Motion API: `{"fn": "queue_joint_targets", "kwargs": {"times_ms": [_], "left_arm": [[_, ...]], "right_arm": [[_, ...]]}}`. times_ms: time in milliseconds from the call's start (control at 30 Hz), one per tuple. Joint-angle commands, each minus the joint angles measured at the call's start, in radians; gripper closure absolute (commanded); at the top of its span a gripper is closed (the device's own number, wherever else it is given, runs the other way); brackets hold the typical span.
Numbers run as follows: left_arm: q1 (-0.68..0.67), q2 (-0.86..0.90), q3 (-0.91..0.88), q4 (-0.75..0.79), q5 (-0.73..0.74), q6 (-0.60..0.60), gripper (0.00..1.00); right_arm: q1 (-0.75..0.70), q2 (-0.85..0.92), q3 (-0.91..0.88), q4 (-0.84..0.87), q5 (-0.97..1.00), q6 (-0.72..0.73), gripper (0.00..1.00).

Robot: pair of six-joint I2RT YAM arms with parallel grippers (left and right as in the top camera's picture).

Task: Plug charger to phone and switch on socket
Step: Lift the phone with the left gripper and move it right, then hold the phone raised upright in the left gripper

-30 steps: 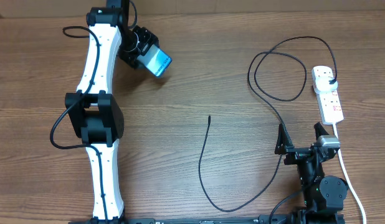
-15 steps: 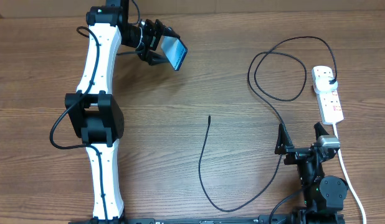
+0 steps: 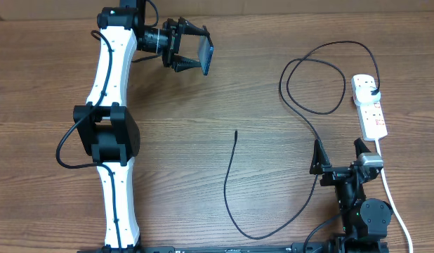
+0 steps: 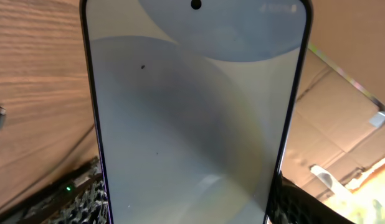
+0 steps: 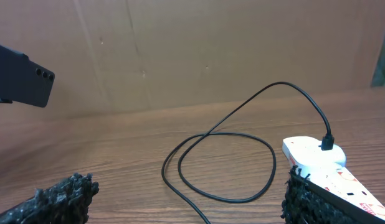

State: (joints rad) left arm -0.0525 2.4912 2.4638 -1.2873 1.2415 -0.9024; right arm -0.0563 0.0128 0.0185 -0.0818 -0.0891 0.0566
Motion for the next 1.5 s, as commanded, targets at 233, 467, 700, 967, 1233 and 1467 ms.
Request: {"fn": "queue_joint_targets", "kwargs": {"times_ms": [233,467,700,967,1233,1467], "left_arm": [[-0.008,0.000,0.035,0.000,0.087,-0.019,0.96],[-0.008,0.000,0.035,0.001,0.094,-0.018,0.96],[-0.008,0.000,0.035,0.000,0.117,-0.018,0.96],[-0.008,0.000,0.035,0.001,0.093,-0.018,0.96],[-0.008,0.000,0.035,0.001,0.090,-0.017,0.95],[-0.008,0.000,0.035,0.001,0.090,-0.010,0.96]], "right_arm": [[0.006,-0.010,-0.011,0.005,0.002,0.007,0.00],[0.006,-0.010,-0.011,0.005,0.002,0.007,0.00],[0.006,-0.010,-0.011,0.005,0.002,0.006,0.00],[0.006,-0.010,-0.011,0.005,0.002,0.006,0.00],[0.006,-0.010,-0.011,0.005,0.002,0.006,0.00],[0.006,-0.010,-0.011,0.005,0.002,0.007,0.00]]}}
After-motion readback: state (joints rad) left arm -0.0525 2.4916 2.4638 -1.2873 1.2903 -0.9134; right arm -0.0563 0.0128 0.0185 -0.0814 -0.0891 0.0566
